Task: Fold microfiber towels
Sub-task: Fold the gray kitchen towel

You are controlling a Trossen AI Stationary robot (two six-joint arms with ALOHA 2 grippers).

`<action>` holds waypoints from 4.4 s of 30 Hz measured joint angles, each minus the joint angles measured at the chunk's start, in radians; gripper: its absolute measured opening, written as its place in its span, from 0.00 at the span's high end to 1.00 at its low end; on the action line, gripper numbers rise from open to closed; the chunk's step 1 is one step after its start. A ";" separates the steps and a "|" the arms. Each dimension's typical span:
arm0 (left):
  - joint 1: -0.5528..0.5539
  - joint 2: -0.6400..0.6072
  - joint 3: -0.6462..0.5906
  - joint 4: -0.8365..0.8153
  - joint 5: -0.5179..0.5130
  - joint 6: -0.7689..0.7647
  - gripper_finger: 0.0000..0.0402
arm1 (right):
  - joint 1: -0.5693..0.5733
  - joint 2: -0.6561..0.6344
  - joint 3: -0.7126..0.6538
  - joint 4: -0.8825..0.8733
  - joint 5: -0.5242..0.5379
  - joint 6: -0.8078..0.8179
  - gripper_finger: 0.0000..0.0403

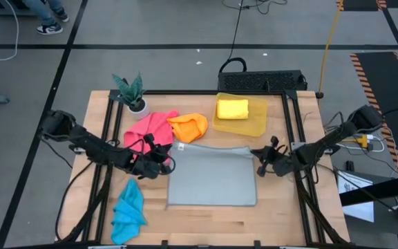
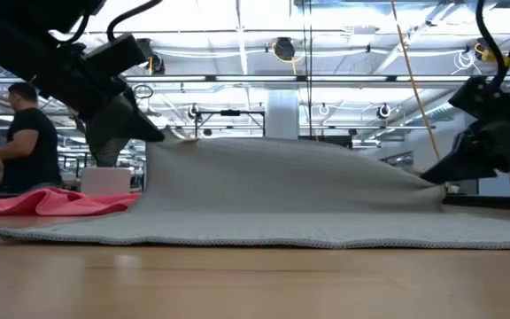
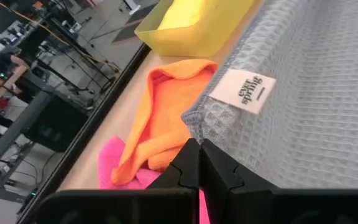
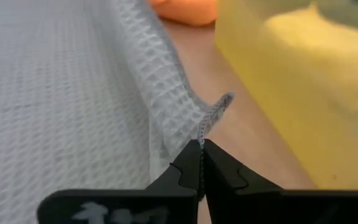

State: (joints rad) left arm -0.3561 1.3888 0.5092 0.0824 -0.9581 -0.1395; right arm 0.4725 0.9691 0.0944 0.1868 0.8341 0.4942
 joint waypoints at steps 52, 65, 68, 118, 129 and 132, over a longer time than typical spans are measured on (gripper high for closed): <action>-0.161 -0.043 -0.004 -0.080 0.146 0.110 0.98 | 0.132 0.039 0.148 -0.202 -0.288 -0.538 0.64; -0.158 -0.043 -0.004 -0.079 0.148 0.075 0.95 | 0.132 0.277 0.223 -0.161 -0.307 -0.907 0.64; -0.150 -0.043 -0.004 -0.079 0.149 0.075 0.95 | 0.132 0.329 0.253 -0.153 -0.288 -0.985 0.66; -0.336 -0.270 0.034 -0.108 0.197 0.071 0.99 | 0.343 -0.026 0.274 -0.335 -0.257 -0.425 1.00; -0.373 -0.096 0.033 0.101 0.331 0.035 0.98 | 0.343 0.010 0.226 -0.249 -0.342 -0.322 1.00; -0.385 -0.097 0.033 0.144 0.367 0.028 0.99 | 0.343 -0.003 0.226 -0.151 -0.379 -0.362 1.00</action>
State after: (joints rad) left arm -0.7408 1.2922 0.5426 0.2260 -0.5908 -0.1114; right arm 0.8158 0.9658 0.3206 0.0361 0.4552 0.1318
